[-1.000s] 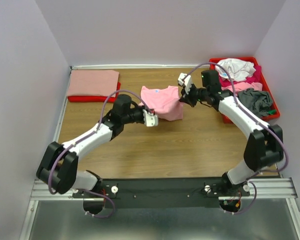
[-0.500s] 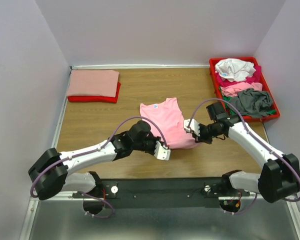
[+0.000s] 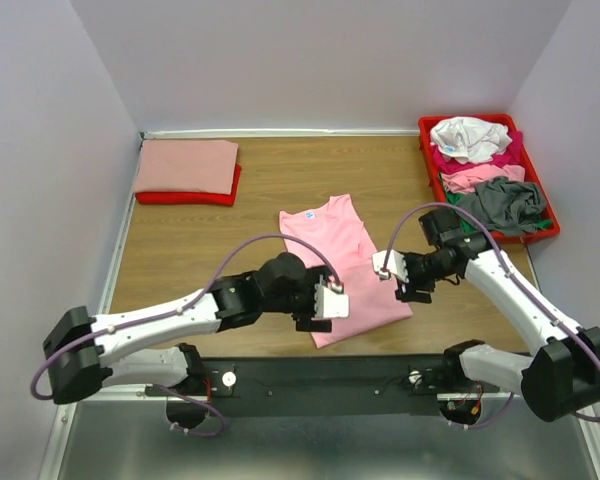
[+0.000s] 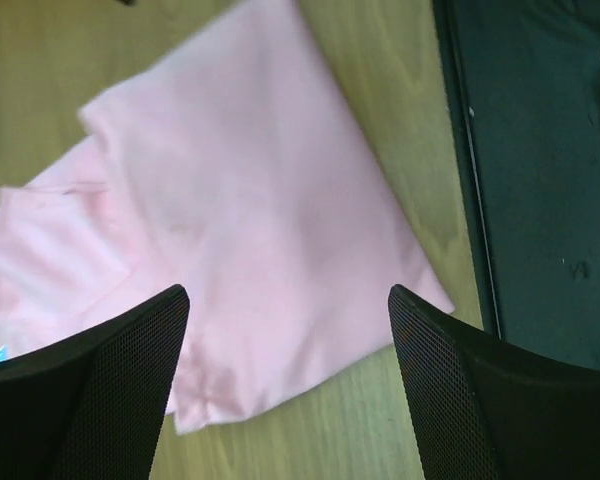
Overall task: Fold and stack the t-shirts
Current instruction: Fold the tshirt
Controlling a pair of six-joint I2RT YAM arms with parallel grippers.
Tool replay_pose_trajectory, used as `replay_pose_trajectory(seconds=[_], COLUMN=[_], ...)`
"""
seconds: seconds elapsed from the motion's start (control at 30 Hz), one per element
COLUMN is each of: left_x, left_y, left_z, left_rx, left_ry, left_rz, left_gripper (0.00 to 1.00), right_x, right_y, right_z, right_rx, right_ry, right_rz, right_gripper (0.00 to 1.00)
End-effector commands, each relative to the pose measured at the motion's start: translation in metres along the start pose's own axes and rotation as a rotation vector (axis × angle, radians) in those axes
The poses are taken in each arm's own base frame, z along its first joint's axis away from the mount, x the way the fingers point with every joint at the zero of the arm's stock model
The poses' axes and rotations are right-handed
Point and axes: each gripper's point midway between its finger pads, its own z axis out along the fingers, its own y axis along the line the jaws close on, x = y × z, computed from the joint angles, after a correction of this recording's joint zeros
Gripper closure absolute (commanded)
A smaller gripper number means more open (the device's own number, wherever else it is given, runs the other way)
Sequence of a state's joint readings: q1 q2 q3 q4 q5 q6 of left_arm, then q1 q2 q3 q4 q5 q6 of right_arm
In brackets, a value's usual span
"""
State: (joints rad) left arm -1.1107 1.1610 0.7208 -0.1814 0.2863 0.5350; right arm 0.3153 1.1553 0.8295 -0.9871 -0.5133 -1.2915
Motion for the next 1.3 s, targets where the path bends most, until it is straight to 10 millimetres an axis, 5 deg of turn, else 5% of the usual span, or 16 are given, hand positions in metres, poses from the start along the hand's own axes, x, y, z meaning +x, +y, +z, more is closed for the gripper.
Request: replay_pose_trajectory(seconds=[0.0,0.13,0.23,0.33,0.43,0.5,0.57,0.73,0.9,1.27], left_x=[-0.043,-0.05,-0.05,-0.025,0.014,0.037,0.055,0.09,0.108,0.111], left_y=[0.049,0.091,0.082,0.062,0.043,0.04,0.047,0.074,0.077,0.085], left_z=[-0.044,-0.072,-0.064,-0.045,-0.029,-0.021,-0.022,-0.033,-0.013,0.014], left_rx=[-0.292,-0.546,-0.509,-0.5,-0.516,-0.489,-0.522,-0.654,-0.642,-0.563], left_ry=[-0.085,-0.117,-0.144,-0.111,-0.08,-0.102,-0.124,-0.194,-0.081,-0.006], left_rz=[-0.189,-0.506,-0.74,-1.014,-1.263,-1.344,-1.424,-1.452,-1.46,-1.381], left_gripper=[0.12,0.03,0.03,0.04,0.17,0.42,0.47,0.44,0.41,0.44], right_x=[-0.015,-0.019,-0.01,-0.006,-0.014,-0.026,-0.035,-0.044,-0.037,-0.035], right_y=[-0.008,-0.001,0.014,0.006,-0.028,-0.048,-0.063,-0.09,-0.09,-0.089], right_z=[-0.017,-0.01,0.006,0.017,0.021,0.022,0.022,0.025,0.034,0.036], right_rx=[0.028,-0.028,-0.114,-0.104,-0.034,0.017,0.051,0.131,0.138,0.152], right_ry=[-0.015,-0.058,-0.07,-0.063,-0.075,-0.117,-0.15,-0.193,-0.191,-0.196], right_rz=[-0.034,-0.082,-0.123,-0.066,0.077,0.183,0.248,0.359,0.415,0.444], right_gripper=[0.28,0.26,0.25,0.25,0.31,0.38,0.4,0.41,0.41,0.41])
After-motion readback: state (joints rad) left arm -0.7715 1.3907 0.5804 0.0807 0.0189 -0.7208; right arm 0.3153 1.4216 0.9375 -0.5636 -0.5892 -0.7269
